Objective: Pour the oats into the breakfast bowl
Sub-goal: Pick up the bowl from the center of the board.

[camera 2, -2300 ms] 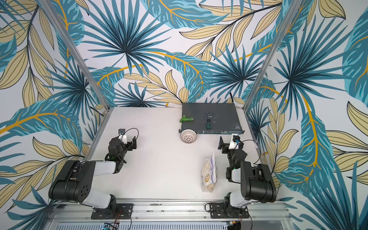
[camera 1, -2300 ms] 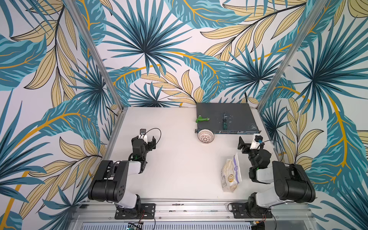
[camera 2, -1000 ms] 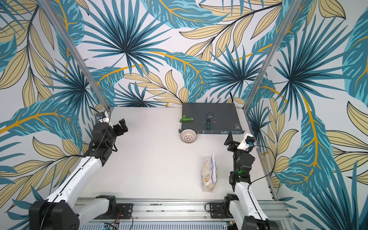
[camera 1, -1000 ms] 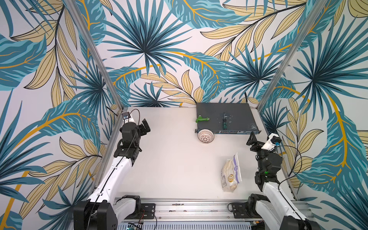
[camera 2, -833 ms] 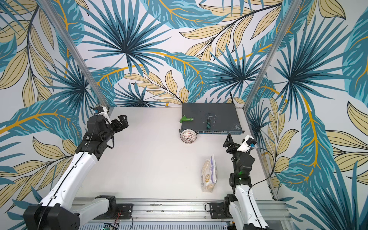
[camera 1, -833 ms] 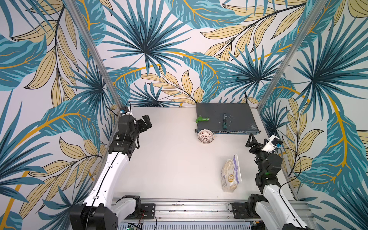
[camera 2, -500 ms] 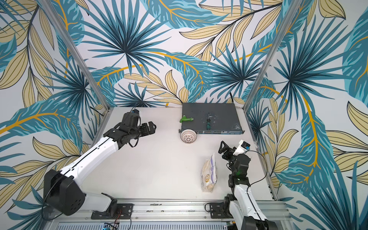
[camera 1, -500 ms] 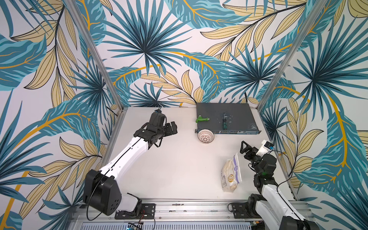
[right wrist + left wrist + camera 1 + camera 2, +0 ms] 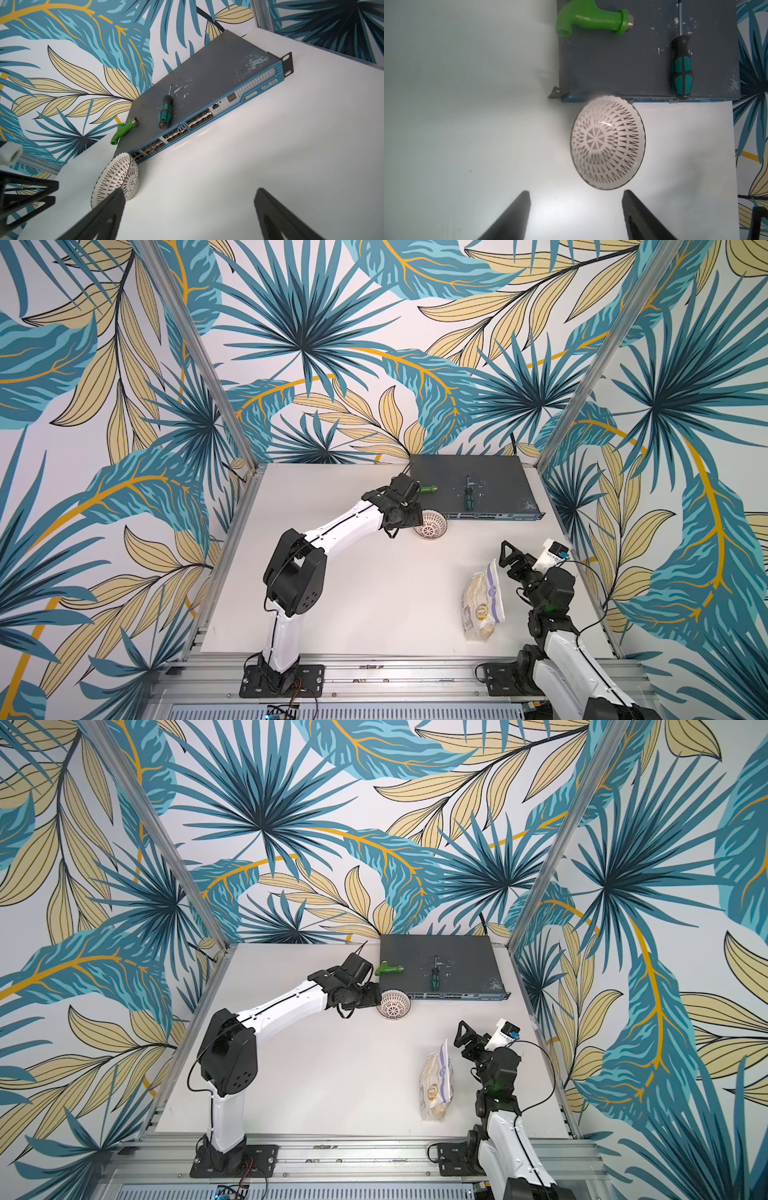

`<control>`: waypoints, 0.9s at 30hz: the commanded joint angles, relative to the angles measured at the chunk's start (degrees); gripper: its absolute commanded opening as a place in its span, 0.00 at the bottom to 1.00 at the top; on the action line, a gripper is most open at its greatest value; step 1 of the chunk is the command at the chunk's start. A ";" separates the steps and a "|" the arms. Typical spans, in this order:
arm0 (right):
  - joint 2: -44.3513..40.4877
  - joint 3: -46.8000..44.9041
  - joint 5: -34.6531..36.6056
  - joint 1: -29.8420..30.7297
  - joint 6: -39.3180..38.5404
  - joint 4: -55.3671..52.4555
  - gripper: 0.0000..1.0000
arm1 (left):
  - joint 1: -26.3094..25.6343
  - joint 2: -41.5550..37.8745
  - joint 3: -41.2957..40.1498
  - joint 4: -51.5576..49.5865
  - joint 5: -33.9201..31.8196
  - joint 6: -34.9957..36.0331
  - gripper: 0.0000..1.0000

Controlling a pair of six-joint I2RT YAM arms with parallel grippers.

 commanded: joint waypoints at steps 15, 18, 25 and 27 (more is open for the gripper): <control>-9.03 -5.16 4.67 0.10 1.69 0.79 1.00 | -0.98 13.94 15.34 -8.73 -3.89 -6.08 0.49; -8.63 -5.16 4.55 0.10 1.89 1.04 1.00 | -1.07 15.78 17.37 -10.75 -4.76 -7.08 0.43; -8.13 -5.08 4.41 0.11 1.96 1.31 1.00 | -1.16 17.38 17.82 -10.92 -4.83 -8.84 0.23; -7.96 -5.08 4.35 0.10 2.06 1.42 1.00 | -1.16 17.61 18.08 -10.94 -4.57 -9.15 0.20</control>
